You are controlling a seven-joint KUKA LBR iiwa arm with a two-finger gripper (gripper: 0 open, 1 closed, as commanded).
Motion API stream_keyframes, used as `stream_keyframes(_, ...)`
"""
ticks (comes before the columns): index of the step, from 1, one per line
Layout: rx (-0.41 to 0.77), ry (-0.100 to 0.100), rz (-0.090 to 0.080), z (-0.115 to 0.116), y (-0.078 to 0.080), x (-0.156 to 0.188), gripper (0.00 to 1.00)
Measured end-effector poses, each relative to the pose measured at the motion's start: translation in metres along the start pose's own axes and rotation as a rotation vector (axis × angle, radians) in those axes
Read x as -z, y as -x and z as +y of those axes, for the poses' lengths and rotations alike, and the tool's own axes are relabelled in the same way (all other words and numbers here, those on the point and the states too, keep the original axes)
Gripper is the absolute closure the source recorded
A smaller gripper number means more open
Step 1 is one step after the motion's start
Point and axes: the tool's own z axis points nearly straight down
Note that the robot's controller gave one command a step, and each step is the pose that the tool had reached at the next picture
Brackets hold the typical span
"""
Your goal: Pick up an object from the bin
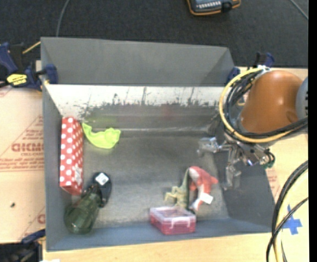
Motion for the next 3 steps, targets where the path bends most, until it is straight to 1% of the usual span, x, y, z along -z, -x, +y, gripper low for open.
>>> stream_keyframes(1,0.379,0.008,0.006,0.021,0.0,-0.043,0.0)
stream_keyframes(2,0.391,-0.004,-0.006,0.022,-0.008,-0.072,0.0)
stream_keyframes(3,0.703,-0.008,-0.009,0.031,-0.002,-0.071,1.0)
